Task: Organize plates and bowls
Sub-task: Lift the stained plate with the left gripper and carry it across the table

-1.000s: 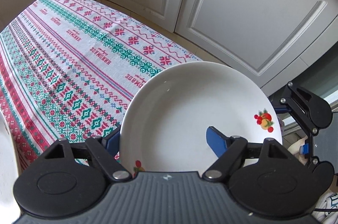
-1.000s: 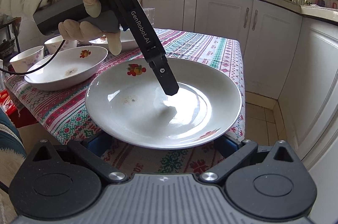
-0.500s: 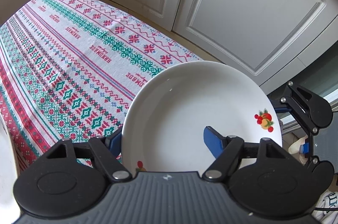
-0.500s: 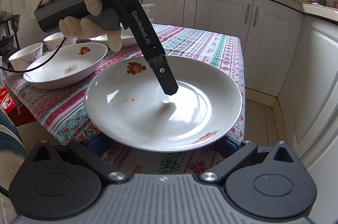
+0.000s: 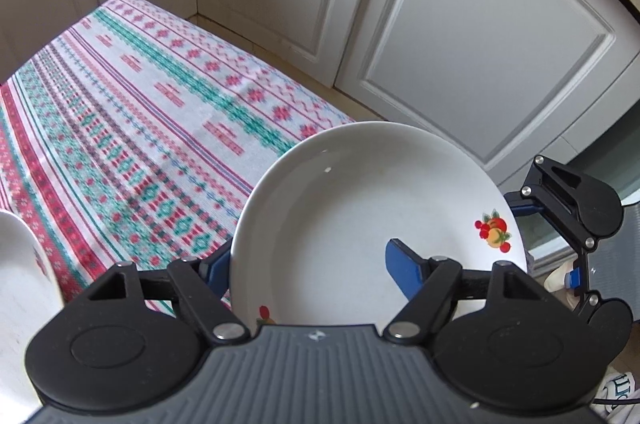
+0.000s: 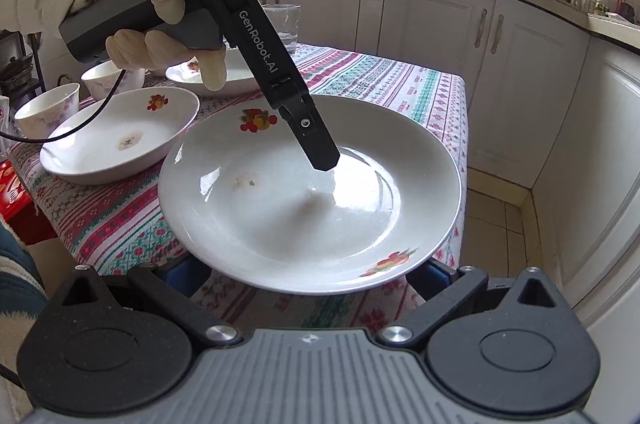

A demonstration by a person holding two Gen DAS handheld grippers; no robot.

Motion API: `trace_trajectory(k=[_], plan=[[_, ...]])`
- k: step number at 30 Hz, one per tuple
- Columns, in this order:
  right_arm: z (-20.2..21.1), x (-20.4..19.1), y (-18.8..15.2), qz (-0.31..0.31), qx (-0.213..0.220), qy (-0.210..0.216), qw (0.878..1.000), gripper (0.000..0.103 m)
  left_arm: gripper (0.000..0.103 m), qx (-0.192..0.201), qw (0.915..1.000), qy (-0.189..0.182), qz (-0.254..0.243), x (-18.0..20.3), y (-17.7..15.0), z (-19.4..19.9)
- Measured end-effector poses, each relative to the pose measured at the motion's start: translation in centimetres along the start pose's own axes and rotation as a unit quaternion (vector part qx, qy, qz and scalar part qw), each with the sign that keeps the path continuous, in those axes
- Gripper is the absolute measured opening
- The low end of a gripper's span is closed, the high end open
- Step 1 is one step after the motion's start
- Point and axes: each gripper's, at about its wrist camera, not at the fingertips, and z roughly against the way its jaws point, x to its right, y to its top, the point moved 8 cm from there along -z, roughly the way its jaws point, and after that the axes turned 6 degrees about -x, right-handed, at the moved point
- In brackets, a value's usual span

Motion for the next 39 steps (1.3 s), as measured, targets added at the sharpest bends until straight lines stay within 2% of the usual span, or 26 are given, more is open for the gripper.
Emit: trace_trajectory(k=[20, 35, 39], plan=[[-5.3, 3.3, 3.4, 0.013, -0.024, 0.002, 1.0, 0.103, 0.076, 0.022, 0.9993, 0.012, 0.026, -5.7, 3.9, -1.9], [-6.6, 3.9, 3.9, -0.007, -0.03, 0.004, 1.0, 0.103, 0.076, 0.025, 0.999, 0.013, 0.036, -6.6, 4.4, -2.9], [-6.6, 3.9, 3.9, -0.007, -0.029, 0.002, 1.0, 0.103, 0.079, 0.029, 0.999, 0.014, 0.032, -6.6, 4.4, -2.9]])
